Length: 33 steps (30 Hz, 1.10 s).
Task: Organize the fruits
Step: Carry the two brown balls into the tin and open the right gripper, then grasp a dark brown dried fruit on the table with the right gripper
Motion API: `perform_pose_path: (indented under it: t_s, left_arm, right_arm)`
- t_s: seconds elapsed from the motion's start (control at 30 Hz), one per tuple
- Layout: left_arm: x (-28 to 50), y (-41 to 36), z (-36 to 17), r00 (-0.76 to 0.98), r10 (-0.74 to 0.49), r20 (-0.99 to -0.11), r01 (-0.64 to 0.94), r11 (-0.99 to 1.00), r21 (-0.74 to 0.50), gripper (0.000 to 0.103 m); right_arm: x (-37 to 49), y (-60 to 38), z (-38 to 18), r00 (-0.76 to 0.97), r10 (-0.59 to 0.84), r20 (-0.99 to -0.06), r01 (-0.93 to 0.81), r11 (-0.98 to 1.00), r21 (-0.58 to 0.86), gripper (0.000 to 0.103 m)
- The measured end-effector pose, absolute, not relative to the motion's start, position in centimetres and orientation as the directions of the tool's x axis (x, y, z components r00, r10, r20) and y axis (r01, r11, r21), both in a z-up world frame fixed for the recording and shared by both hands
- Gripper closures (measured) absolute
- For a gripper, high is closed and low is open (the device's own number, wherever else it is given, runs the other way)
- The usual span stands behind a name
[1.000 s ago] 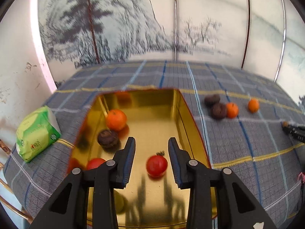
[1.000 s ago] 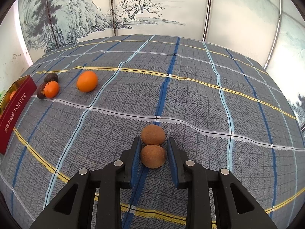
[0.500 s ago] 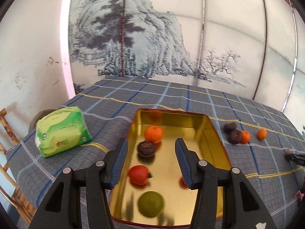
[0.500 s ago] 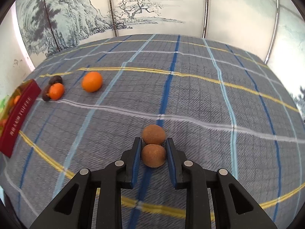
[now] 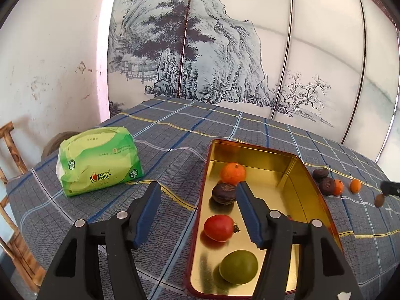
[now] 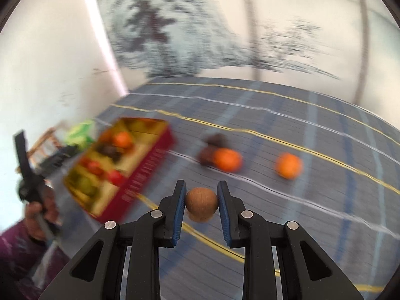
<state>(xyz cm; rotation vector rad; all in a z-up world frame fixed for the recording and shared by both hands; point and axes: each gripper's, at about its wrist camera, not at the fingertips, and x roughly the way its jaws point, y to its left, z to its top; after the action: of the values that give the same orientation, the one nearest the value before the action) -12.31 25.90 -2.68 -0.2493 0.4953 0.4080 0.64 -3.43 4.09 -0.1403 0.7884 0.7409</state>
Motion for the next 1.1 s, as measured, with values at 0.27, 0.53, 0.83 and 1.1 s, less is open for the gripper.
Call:
perform_pose_path:
  t_s: [0.27, 0.53, 0.83, 1.1]
  left_arm:
    - [-12.9, 27.1, -3.5, 0.834, 0.288, -0.471, -0.419, 0.886, -0.198, 0.037]
    - [-13.1, 27.6, -3.6, 0.839, 0.282, -0.465, -0.417, 0.882, -0.217, 0.034]
    - [-12.7, 27.9, -4.1, 0.828, 0.268, -0.492, -0.419, 0.880, -0.225, 0.031]
    - [-12.5, 28.2, -4.5, 0.825, 0.265, -0.499, -0.429, 0.869, -0.248, 0.030]
  right_arm:
    - [1.5, 7.6, 3.6, 0.286, 0.640, -0.713, -0.731, 0.627, 0.269, 0.076]
    - [3.1, 15.0, 1.4, 0.241, 0.574, -0.783, -0.761, 0.612, 0.214, 0.076]
    - [5.0, 18.2, -1.2, 0.205, 0.520, -0.830, -0.729, 0.646, 0.225, 0.076]
    - [4.9, 20.0, -1.7, 0.194, 0.514, -0.835, -0.734, 0.641, 0.224, 0.075]
